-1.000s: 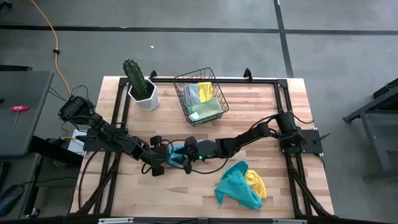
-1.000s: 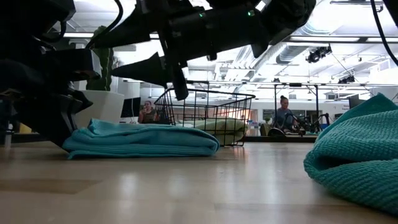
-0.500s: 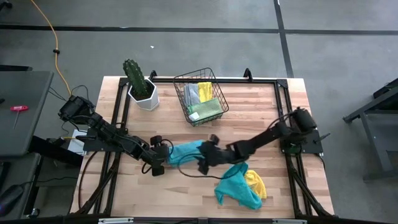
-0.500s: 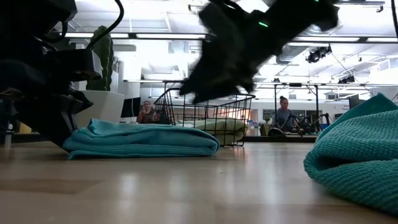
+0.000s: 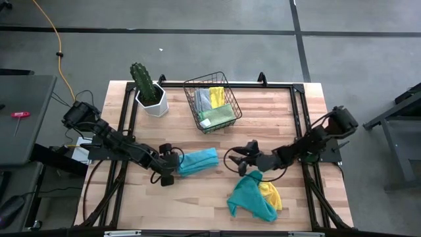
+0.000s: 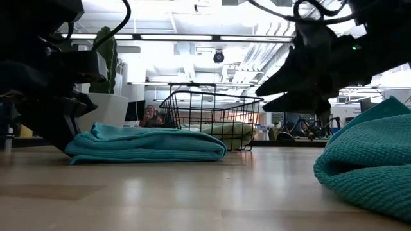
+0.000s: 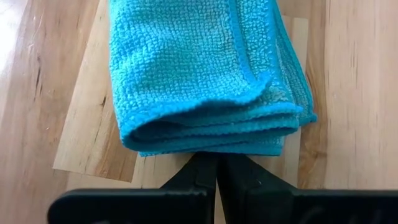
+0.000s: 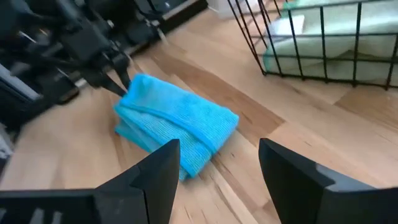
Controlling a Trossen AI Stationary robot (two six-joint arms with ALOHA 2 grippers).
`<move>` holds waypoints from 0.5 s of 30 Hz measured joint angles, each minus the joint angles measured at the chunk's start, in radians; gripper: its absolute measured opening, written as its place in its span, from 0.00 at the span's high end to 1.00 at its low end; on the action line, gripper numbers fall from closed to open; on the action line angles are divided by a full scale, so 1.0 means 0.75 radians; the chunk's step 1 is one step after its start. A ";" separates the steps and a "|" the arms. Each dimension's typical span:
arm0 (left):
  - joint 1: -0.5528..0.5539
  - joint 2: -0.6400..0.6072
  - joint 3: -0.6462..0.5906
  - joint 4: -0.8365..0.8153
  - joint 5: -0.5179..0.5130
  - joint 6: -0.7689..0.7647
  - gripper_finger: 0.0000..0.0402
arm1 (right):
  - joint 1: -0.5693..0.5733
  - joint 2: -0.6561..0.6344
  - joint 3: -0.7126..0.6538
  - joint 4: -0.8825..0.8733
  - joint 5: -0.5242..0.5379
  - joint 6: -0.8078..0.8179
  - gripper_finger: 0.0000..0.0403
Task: Fold microfiber towels
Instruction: Fold the left blue microfiber cloth, then put the left blue microfiber cloth into the black wire basket
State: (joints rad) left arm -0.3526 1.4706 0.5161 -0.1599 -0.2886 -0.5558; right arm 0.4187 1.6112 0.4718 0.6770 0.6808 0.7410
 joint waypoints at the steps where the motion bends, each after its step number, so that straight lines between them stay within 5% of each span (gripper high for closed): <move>1: 0.000 0.001 0.014 -0.021 0.006 0.011 1.00 | 0.001 -0.003 -0.020 0.052 0.000 -0.012 0.48; 11: -0.057 0.002 0.226 -0.398 0.165 -0.144 1.00 | 0.001 -0.004 0.028 0.120 -0.023 -0.191 0.48; 15: -0.131 0.002 0.338 -0.544 -0.028 -0.148 1.00 | 0.001 -0.004 0.060 0.116 -0.045 -0.252 0.48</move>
State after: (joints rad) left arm -0.4511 1.4718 0.7698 -0.5678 -0.3093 -0.6666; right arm 0.4191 1.6081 0.5170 0.7637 0.6471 0.5518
